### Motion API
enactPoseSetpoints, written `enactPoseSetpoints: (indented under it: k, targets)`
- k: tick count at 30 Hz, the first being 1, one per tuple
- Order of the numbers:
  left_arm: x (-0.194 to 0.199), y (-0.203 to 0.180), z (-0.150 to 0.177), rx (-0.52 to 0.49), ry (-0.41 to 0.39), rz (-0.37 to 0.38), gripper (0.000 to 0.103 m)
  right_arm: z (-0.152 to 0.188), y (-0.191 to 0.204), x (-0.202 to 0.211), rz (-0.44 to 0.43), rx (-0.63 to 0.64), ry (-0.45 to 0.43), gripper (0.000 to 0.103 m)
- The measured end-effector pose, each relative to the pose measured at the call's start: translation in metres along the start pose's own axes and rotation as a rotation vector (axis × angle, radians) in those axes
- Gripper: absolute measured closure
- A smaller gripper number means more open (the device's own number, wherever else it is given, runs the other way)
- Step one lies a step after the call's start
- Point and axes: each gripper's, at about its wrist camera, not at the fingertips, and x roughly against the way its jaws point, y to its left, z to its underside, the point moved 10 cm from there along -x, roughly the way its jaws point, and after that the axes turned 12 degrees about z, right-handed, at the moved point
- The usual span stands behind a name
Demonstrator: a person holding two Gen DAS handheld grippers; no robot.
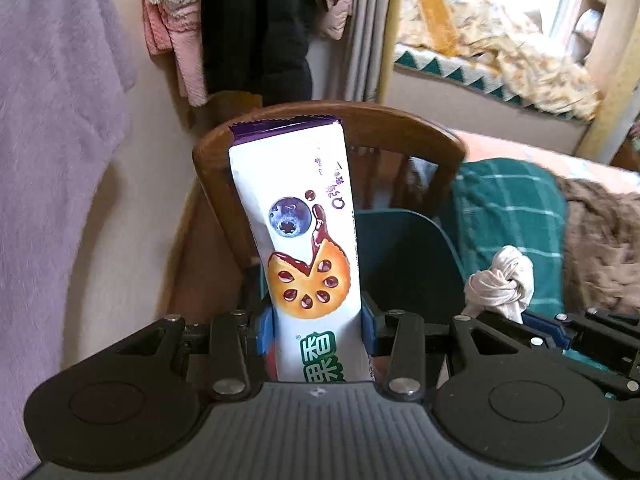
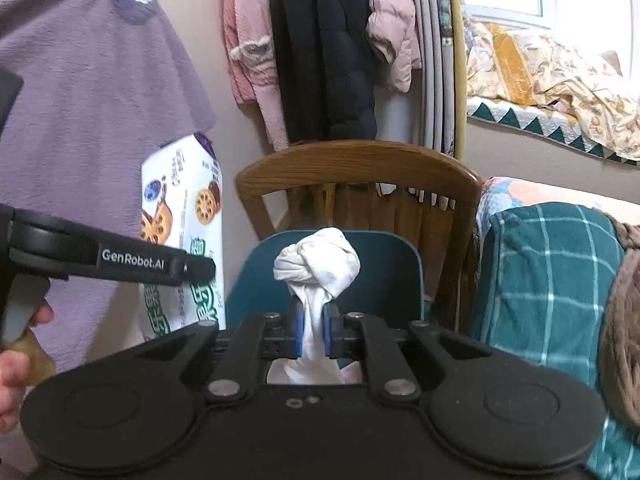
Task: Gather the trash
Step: 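Lift the snack packet with left while right carries the white cloth to the wastebasket, then open the left gripper into the wastebasket while right drops the white cloth inside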
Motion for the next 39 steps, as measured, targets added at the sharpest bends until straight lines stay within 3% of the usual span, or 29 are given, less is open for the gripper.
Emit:
enactPoseSetpoints:
  k: [4, 10, 20, 27, 31, 39]
  targets:
    - [-0.045, 0.0, -0.012, -0.006, 0.058, -0.043, 0.062, -0.006, -0.008, -0.047, -0.003, 0.028, 0.042, 0.094]
    - [-0.105, 0.01, 0.002, 0.034, 0.185, -0.065, 0.062, 0.015, -0.009, -0.101, -0.024, 0.121, 0.145, 0.094]
    - [-0.165, 0.016, 0.034, 0.017, 0.334, -0.101, 0.061, 0.054, -0.005, -0.148, -0.011, 0.195, 0.294, 0.094]
    - [-0.181, 0.012, 0.051, 0.034, 0.382, -0.082, 0.058, 0.06, 0.006, -0.153, -0.027, 0.236, 0.321, 0.085]
    - [-0.186, 0.013, 0.059, 0.061, 0.395, -0.063, 0.047, 0.064, 0.008, -0.153, -0.026, 0.261, 0.333, 0.083]
    - [-0.169, 0.012, 0.059, 0.078, 0.355, -0.007, 0.045, 0.064, 0.009, -0.144, -0.025, 0.274, 0.329, 0.074]
